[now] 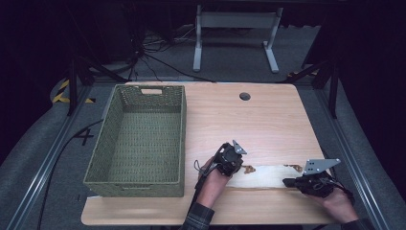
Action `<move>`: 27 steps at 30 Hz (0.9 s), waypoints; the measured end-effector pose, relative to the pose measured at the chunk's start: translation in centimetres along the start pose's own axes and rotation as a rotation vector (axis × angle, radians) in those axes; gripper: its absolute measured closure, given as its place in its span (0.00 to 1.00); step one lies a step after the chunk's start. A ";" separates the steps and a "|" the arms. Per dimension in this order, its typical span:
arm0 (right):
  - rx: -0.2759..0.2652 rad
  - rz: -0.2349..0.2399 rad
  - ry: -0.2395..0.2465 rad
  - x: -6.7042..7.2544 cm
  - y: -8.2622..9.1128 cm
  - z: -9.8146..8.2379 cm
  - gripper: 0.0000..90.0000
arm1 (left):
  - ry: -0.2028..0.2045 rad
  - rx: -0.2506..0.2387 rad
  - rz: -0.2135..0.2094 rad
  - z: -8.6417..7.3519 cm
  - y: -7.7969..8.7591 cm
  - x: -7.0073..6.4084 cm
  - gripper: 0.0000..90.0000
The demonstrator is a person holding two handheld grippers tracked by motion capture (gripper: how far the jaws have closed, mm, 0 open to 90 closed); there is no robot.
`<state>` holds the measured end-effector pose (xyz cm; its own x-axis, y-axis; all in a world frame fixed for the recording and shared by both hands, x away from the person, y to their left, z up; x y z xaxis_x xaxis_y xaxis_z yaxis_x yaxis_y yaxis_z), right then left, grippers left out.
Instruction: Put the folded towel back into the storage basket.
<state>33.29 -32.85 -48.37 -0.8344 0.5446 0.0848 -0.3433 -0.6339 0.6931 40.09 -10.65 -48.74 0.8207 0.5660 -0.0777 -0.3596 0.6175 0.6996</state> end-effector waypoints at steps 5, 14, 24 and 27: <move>0.022 0.027 0.027 0.8 -1.0 0.1 1.00 | -0.010 0.032 0.000 -0.2 -1.0 0.1 0.99; 0.060 0.008 0.045 0.5 -1.7 0.1 1.00 | -0.015 0.040 0.005 -0.7 -1.3 0.0 0.99; 0.054 -0.009 0.027 -1.0 -2.5 0.9 1.00 | -0.017 0.054 0.047 -1.9 -0.1 0.0 0.99; 0.051 -0.012 0.028 -1.5 -2.7 1.2 1.00 | -0.002 0.049 0.048 -2.2 0.2 -0.1 0.99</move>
Point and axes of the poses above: each handheld gripper's, and its own axes: y roughly backward along the jaws, z roughly out of its top, x roughly to its left, the point moved 6 cm from there along -y, roughly forward along the jaws, and after that the axes turned 3 degrees about -x, right-handed, at the moved point
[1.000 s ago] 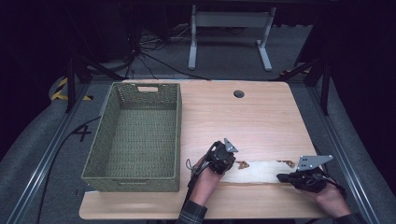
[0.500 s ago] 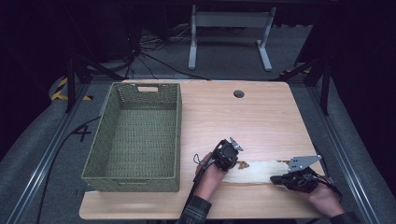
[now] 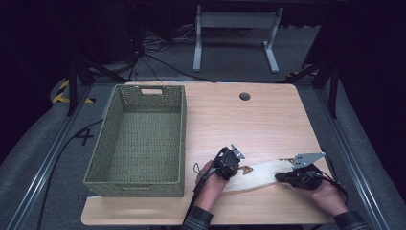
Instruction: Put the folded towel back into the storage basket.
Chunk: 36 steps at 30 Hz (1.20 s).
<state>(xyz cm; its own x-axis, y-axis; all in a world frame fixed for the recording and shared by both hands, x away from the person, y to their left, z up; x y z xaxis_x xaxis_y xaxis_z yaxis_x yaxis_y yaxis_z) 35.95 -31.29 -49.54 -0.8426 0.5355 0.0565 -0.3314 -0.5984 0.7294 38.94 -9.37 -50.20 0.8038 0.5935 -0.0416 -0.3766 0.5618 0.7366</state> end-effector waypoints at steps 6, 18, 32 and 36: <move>-0.005 -0.005 -0.011 -0.8 -0.6 0.7 1.00 | 0.016 -0.005 -0.014 -0.8 0.7 -0.5 0.99; -0.026 0.006 -0.017 -2.0 -2.1 2.3 1.00 | 0.046 -0.035 -0.048 -2.2 1.6 -2.0 0.99; -0.048 0.041 0.001 -2.5 -4.0 4.2 1.00 | 0.032 -0.034 -0.115 -3.3 2.3 -4.8 0.99; -0.055 0.052 0.004 -2.7 -4.6 4.7 1.00 | 0.038 -0.048 -0.130 -3.5 2.3 -5.1 0.99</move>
Point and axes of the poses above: each handheld gripper's, and its own axes: y roughly backward along the jaws, z roughly out of its top, x roughly to its left, the point moved 6 cm from there along -y, roughly forward along the jaws, and after that the axes turned 3 degrees about -x, right-handed, at the moved point
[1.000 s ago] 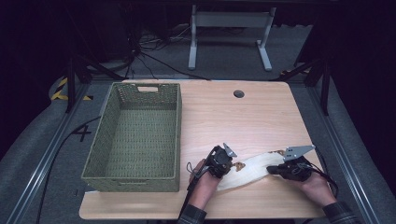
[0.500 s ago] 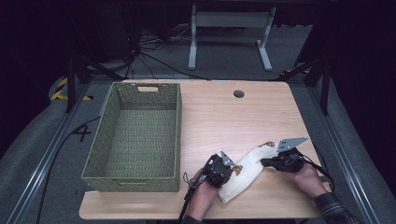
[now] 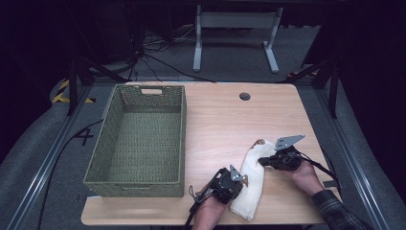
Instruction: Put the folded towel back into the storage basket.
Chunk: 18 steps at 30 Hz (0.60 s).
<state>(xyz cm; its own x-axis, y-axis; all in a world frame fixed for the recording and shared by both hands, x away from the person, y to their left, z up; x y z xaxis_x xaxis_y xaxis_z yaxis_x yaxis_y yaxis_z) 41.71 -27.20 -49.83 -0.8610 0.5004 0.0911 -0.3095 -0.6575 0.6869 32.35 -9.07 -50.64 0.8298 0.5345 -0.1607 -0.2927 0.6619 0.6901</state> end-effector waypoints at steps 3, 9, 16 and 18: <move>-0.005 0.006 0.005 0.0 -0.5 0.4 1.00 | -0.002 -0.008 -0.007 -0.1 0.0 -0.2 0.99; -0.014 0.015 0.013 -0.3 -1.3 1.2 1.00 | -0.004 -0.007 -0.020 -0.1 -0.1 -0.6 0.99; -0.004 0.000 0.042 -0.4 -2.2 2.1 1.00 | -0.015 -0.005 -0.049 0.1 -0.5 -1.2 0.99; -0.006 0.003 0.039 -0.5 -2.4 2.3 1.00 | -0.013 -0.006 -0.055 0.2 -0.5 -1.2 0.99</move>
Point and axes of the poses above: each handheld gripper's, and its own axes: y roughly backward along the jaws, z roughly out of its top, x roughly to its left, the point moved 6 cm from there along -y, roughly forward along the jaws, and after that the axes turned 3 degrees about -x, right-handed, at the moved point
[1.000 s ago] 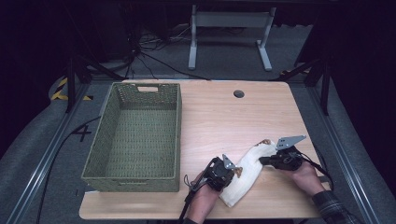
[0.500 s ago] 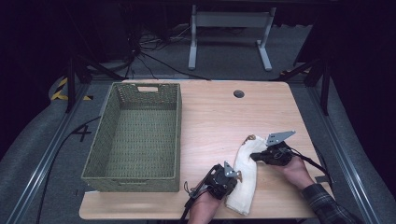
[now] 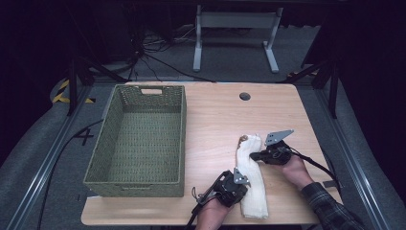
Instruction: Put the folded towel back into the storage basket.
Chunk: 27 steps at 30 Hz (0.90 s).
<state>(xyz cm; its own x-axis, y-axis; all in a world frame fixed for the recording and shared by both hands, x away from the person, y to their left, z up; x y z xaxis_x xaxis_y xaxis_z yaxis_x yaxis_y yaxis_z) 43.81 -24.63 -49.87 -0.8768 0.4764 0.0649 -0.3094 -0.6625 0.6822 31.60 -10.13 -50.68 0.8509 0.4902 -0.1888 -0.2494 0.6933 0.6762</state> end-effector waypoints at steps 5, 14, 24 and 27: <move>-0.002 0.007 0.016 0.0 0.2 0.0 0.99 | -0.012 0.000 -0.002 0.5 0.6 0.9 0.99; -0.025 0.037 0.043 1.3 2.1 0.0 0.89 | -0.029 0.024 0.073 2.2 1.6 3.7 0.86; -0.026 0.136 0.093 5.5 3.7 -0.9 0.59 | -0.045 0.041 0.125 3.5 1.8 6.1 0.56; -0.007 0.161 0.114 6.8 3.6 -1.5 0.49 | -0.047 0.032 0.127 3.5 1.9 6.3 0.53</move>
<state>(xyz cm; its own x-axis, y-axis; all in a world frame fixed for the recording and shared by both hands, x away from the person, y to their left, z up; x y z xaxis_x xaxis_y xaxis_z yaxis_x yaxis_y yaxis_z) 36.17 -24.63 -48.03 -0.9512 0.2953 0.0895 -0.1639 -0.7293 0.6642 38.11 -7.55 -48.09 0.8340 0.5477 -0.0671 -0.3428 0.6095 0.7148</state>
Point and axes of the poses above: each handheld gripper's, and its own axes: y roughly backward along the jaws, z roughly out of its top, x roughly to its left, the point moved 6 cm from there along -y, roughly forward along the jaws, and after that the axes turned 3 degrees about -x, right-handed, at the moved point
